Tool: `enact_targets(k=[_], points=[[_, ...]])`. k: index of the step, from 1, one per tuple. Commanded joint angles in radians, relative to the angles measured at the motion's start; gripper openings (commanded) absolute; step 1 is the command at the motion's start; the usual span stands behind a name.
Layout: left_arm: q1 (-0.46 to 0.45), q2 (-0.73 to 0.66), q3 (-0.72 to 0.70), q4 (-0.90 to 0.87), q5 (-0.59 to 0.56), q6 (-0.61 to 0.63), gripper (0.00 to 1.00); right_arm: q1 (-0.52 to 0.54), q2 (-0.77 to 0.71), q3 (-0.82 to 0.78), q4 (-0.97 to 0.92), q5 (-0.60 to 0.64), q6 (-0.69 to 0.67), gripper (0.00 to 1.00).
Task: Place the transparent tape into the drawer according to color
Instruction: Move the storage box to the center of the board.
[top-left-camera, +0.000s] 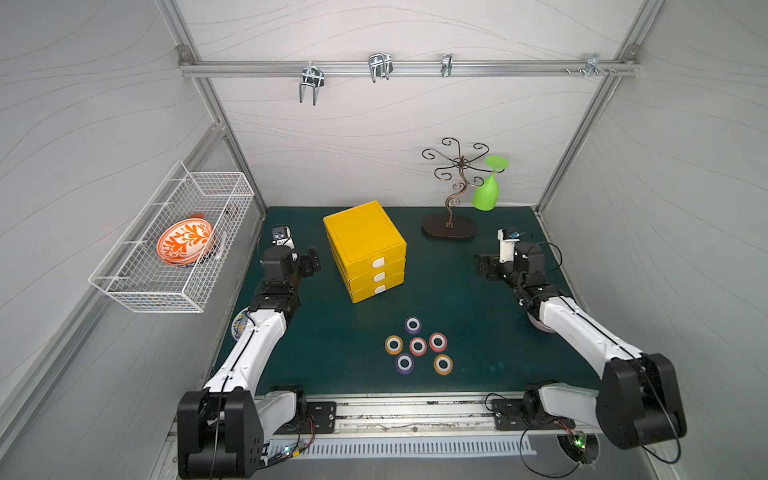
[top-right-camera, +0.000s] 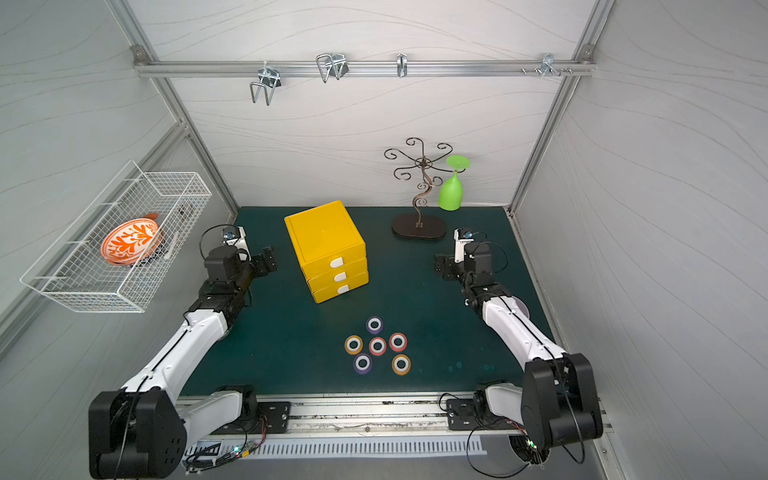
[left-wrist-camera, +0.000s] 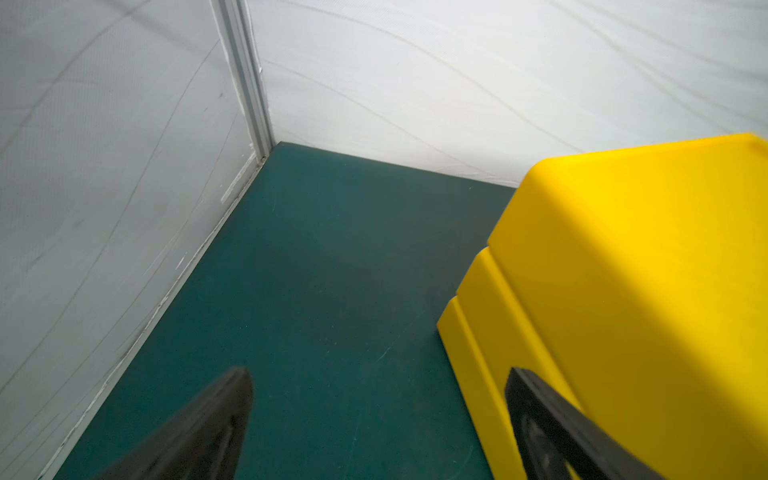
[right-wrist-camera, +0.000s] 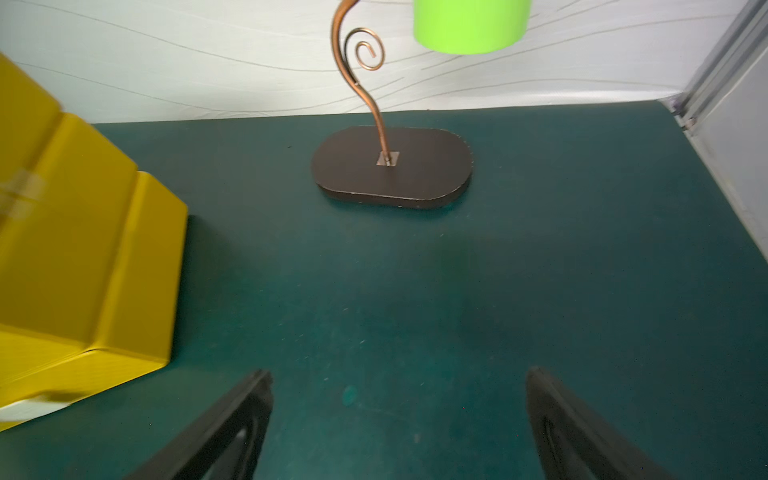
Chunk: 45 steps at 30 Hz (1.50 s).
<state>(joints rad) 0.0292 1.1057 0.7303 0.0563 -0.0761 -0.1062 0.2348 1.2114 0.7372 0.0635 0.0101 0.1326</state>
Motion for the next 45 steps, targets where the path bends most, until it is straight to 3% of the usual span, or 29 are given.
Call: enact_targets(k=[1, 14, 23, 31, 36, 45], points=[[0.003, -0.024, 0.037, -0.102, 0.144, -0.038, 0.99, 0.014, -0.058, 0.026, -0.102, -0.072, 0.073, 0.99], [0.046, -0.012, 0.073, -0.032, 0.592, -0.16, 0.98, 0.014, -0.125, 0.088, -0.229, -0.183, 0.108, 0.99], [0.056, 0.068, 0.074, 0.093, 0.717, -0.257, 0.96, 0.014, -0.109, 0.099, -0.224, -0.225, 0.12, 0.99], [0.048, 0.193, 0.13, 0.157, 0.796, -0.303, 0.92, 0.014, -0.096, 0.086, -0.213, -0.237, 0.115, 0.99], [-0.018, 0.217, 0.178, 0.066, 0.754, -0.219, 0.9, 0.014, -0.072, 0.09, -0.209, -0.246, 0.116, 0.99], [-0.106, 0.287, 0.202, 0.04, 0.707, -0.186, 0.88, 0.014, -0.058, 0.097, -0.215, -0.249, 0.11, 0.99]])
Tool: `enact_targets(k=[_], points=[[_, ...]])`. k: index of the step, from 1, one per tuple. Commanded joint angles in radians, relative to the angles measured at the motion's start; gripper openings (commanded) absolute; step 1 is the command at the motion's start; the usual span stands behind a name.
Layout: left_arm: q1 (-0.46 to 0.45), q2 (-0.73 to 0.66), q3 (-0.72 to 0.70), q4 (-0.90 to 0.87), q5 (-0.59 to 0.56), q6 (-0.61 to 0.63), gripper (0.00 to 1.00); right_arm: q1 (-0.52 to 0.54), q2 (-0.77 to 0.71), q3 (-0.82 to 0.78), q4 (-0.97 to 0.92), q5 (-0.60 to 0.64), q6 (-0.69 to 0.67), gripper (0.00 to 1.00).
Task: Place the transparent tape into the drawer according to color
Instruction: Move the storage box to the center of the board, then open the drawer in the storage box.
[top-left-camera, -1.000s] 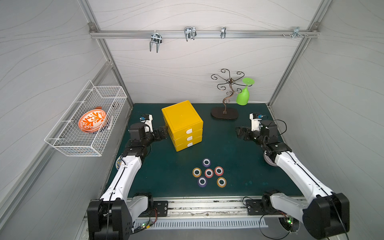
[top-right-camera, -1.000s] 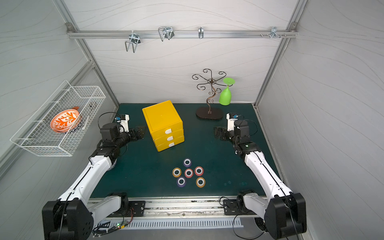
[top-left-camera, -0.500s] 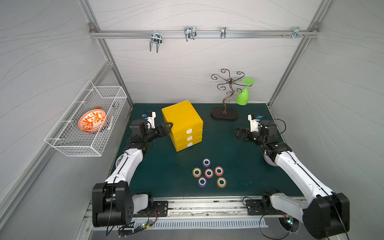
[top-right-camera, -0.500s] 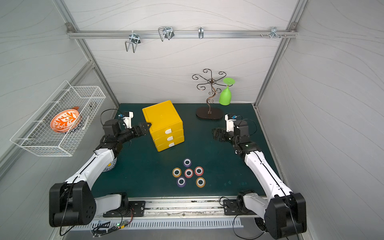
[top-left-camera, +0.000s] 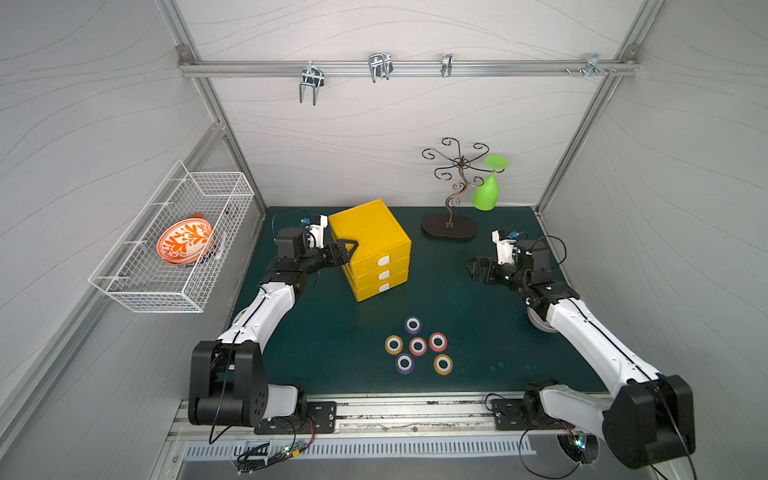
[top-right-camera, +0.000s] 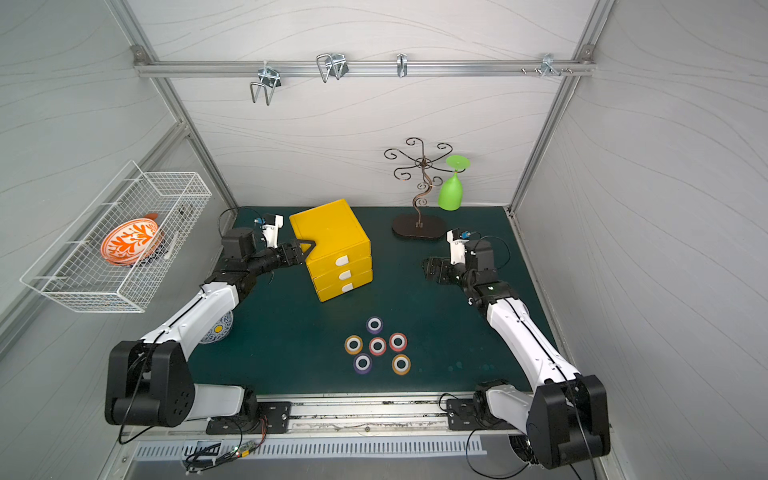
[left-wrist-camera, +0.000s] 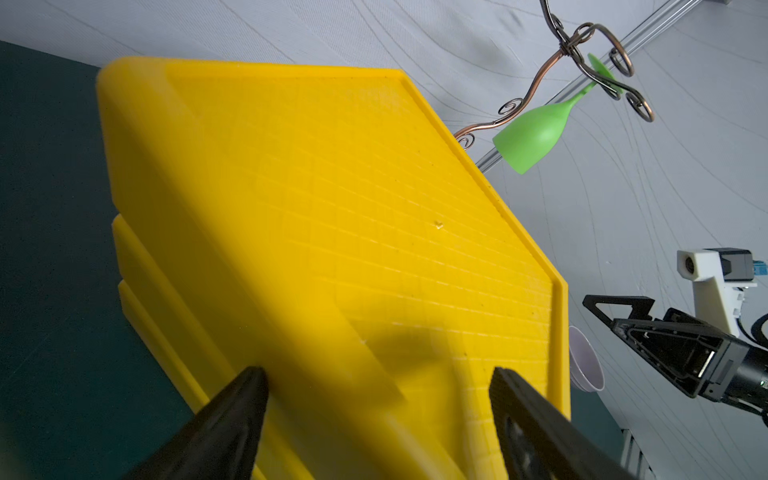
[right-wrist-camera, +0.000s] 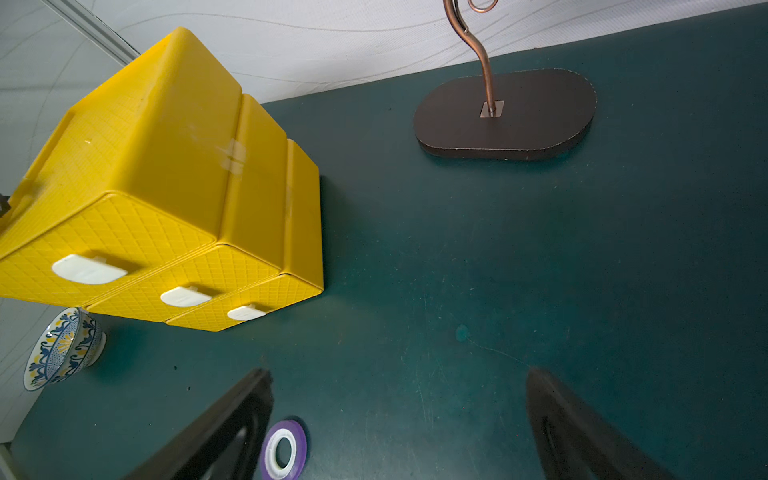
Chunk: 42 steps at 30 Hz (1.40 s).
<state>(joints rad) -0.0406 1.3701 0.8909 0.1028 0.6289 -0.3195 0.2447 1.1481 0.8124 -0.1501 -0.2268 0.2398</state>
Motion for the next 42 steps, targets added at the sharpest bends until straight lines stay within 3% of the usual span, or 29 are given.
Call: enact_targets(k=[1, 10, 15, 19, 25, 42], points=[[-0.044, 0.03, 0.044, -0.007, -0.002, 0.025, 0.87, 0.004, 0.006, 0.022, -0.002, -0.015, 0.002, 0.99], [-0.112, 0.091, 0.11, -0.042, -0.052, 0.056, 0.86, 0.034, 0.05, 0.039, -0.006, -0.074, -0.02, 0.99], [-0.111, 0.03, 0.126, -0.102, -0.101, 0.086, 0.9, 0.193, 0.083, 0.059, -0.015, -0.071, -0.099, 0.99], [-0.108, -0.011, 0.118, -0.128, -0.168, 0.099, 0.92, 0.332, 0.108, 0.056, 0.028, -0.001, -0.128, 0.99], [-0.088, 0.051, 0.135, -0.091, -0.166, 0.078, 0.9, 0.44, 0.128, 0.024, 0.192, 0.094, -0.119, 0.99], [-0.086, 0.207, 0.253, -0.011, -0.103, 0.068, 0.77, 0.575, 0.324, 0.021, 0.583, 0.342, -0.166, 0.99]])
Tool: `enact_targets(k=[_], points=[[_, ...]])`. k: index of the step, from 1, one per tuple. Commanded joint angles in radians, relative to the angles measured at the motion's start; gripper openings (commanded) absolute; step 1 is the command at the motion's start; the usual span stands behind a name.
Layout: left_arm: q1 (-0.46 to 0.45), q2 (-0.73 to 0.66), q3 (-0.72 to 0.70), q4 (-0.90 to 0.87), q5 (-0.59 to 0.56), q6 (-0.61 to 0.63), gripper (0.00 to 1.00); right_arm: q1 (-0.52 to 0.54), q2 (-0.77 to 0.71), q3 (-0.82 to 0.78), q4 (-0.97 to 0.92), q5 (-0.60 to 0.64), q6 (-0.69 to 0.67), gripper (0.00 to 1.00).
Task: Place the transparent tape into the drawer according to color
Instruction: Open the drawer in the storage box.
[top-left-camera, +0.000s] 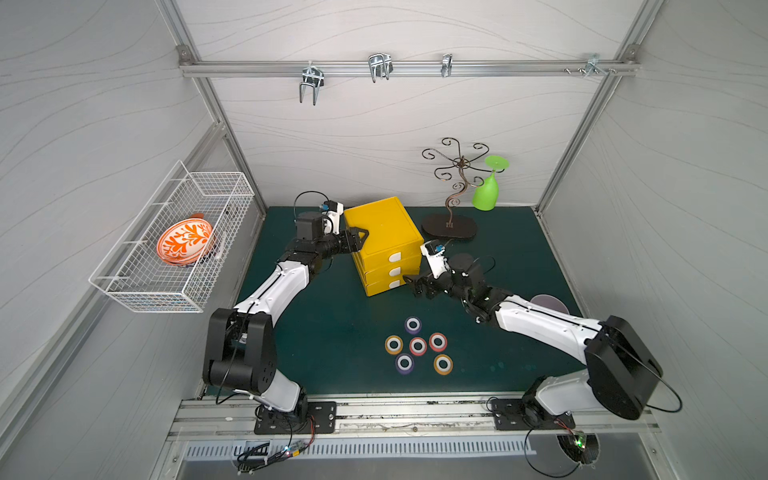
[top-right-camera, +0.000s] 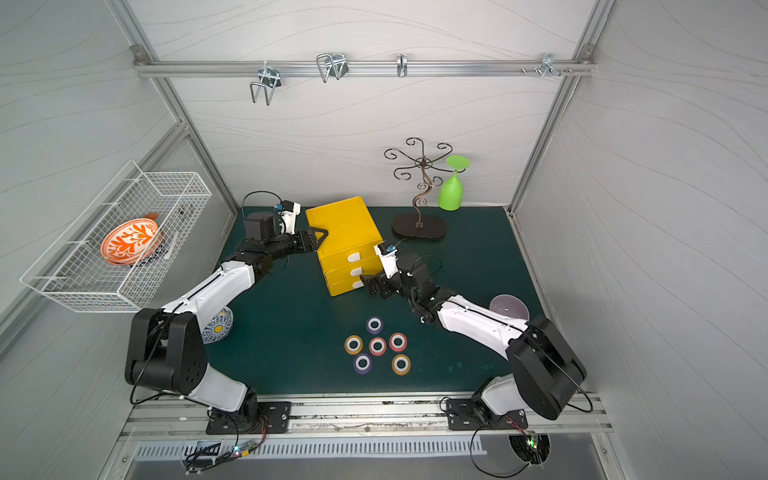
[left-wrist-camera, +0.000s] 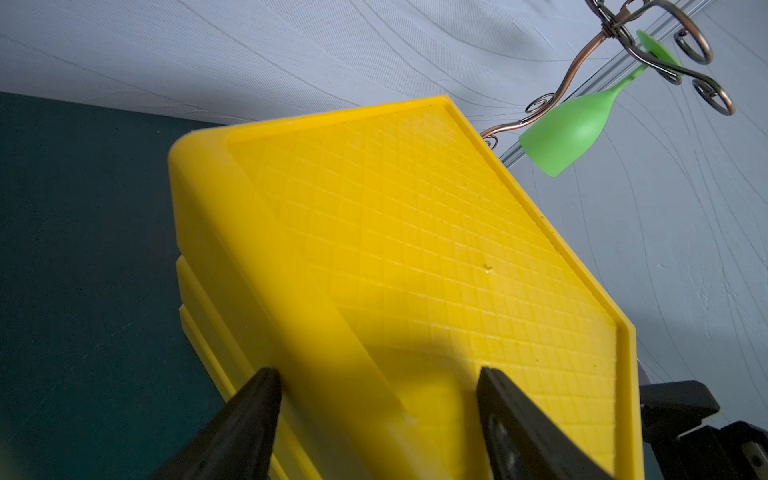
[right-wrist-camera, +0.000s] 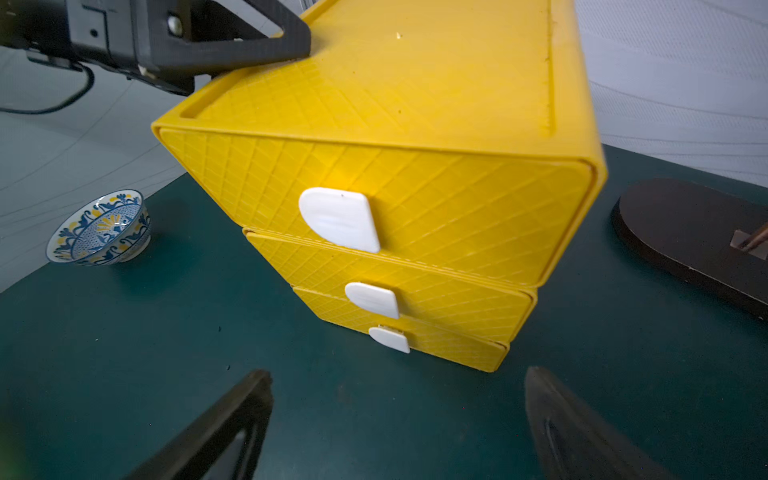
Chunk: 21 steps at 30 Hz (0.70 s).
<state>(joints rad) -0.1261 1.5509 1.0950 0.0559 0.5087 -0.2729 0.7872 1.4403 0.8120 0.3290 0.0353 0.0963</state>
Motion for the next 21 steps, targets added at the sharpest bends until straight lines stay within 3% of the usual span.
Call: enact_targets(k=[1, 12, 21], points=[[-0.001, 0.031, 0.053, 0.034, 0.021, 0.024, 0.77, 0.044, 0.047, 0.029, 0.12, 0.102, -0.022, 0.99], [0.0, 0.012, 0.018, 0.04, 0.039, 0.004, 0.76, 0.11, 0.166, 0.091, 0.261, 0.298, 0.018, 0.94], [-0.001, 0.007, 0.006, 0.042, 0.044, 0.001, 0.76, 0.1, 0.217, 0.147, 0.291, 0.299, -0.014, 0.93]])
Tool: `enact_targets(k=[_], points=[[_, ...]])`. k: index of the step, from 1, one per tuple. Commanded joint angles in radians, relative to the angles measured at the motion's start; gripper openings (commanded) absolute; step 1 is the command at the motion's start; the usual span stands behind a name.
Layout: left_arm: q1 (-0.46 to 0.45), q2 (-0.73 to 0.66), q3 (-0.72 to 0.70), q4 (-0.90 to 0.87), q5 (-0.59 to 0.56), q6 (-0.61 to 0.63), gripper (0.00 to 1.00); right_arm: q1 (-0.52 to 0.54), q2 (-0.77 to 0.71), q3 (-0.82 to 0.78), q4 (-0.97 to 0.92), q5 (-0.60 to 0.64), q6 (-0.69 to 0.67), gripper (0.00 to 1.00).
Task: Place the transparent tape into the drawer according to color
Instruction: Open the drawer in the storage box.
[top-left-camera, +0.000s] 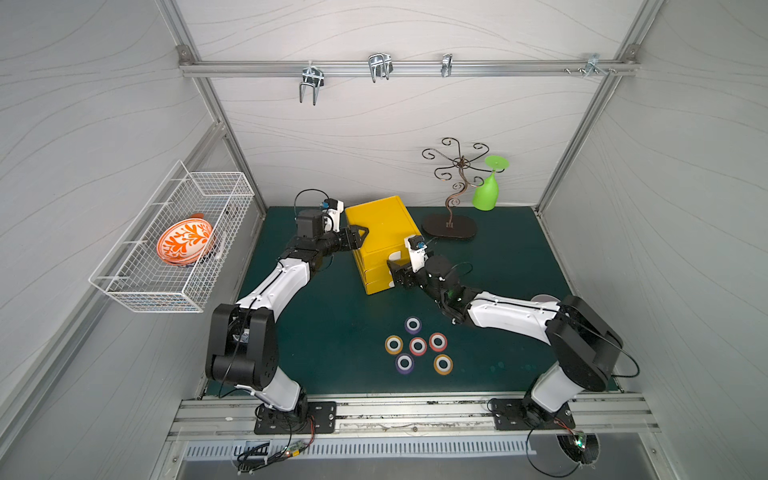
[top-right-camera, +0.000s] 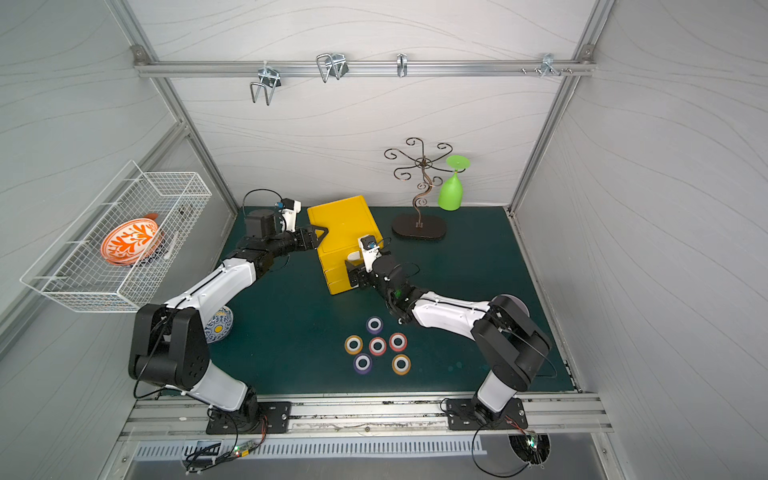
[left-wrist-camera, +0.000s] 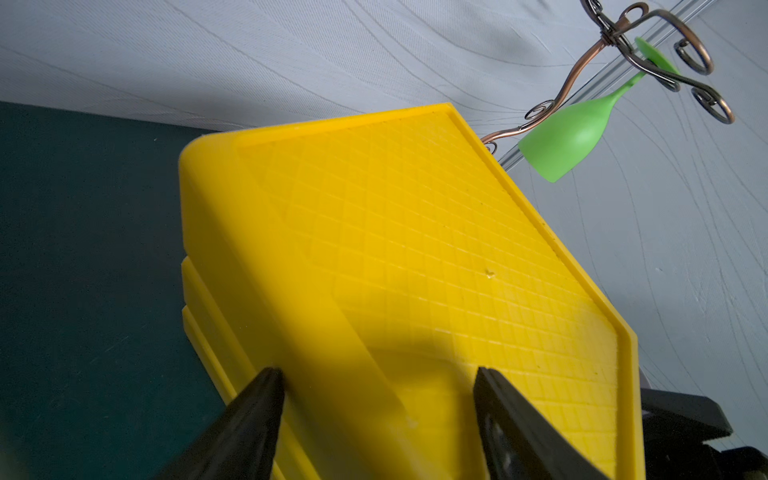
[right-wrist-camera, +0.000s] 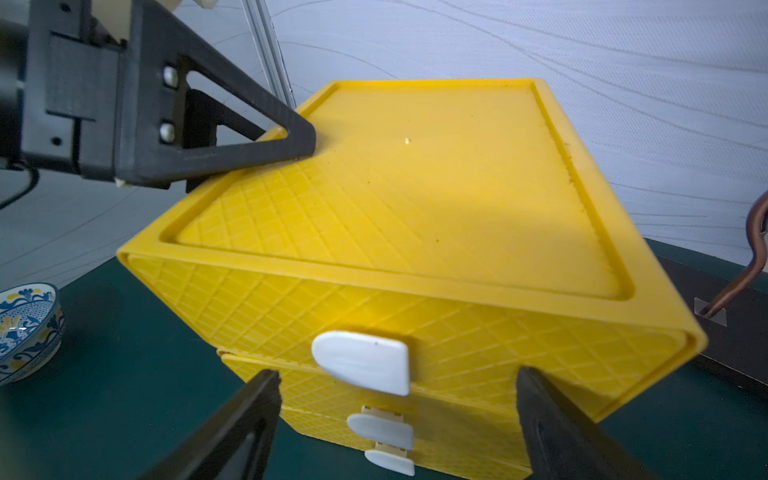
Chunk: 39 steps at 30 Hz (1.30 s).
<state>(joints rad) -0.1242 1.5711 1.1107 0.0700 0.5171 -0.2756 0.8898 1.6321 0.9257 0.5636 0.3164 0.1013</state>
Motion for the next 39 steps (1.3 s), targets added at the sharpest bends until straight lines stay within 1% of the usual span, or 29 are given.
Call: enact_targets(k=[1, 6, 9, 14, 26, 34, 37, 39], points=[[-0.003, -0.013, -0.011, 0.028, 0.037, 0.003, 0.76, -0.01, 0.031, 0.038, 0.058, 0.011, -0.02, 0.93], [-0.003, -0.018, -0.014, 0.025, 0.04, 0.002, 0.76, -0.054, 0.054, 0.055, 0.058, -0.021, -0.017, 0.94], [-0.003, -0.024, -0.016, 0.022, 0.035, 0.006, 0.76, -0.063, 0.052, 0.062, 0.053, -0.035, -0.026, 0.93], [-0.002, -0.021, -0.015, 0.016, 0.031, 0.006, 0.76, -0.058, 0.051, 0.057, 0.064, -0.039, -0.032, 0.88], [-0.003, -0.016, -0.014, 0.011, 0.032, 0.01, 0.75, -0.023, 0.104, 0.092, 0.076, -0.013, -0.061, 0.76], [-0.003, -0.013, -0.01, 0.005, 0.036, 0.015, 0.74, -0.013, 0.114, 0.106, 0.08, 0.006, -0.074, 0.58], [-0.002, -0.012, -0.011, 0.005, 0.037, 0.015, 0.74, -0.013, 0.11, 0.099, 0.081, 0.007, -0.071, 0.47], [-0.003, -0.012, -0.009, 0.006, 0.039, 0.015, 0.74, -0.012, 0.108, 0.094, 0.078, 0.007, -0.069, 0.43]])
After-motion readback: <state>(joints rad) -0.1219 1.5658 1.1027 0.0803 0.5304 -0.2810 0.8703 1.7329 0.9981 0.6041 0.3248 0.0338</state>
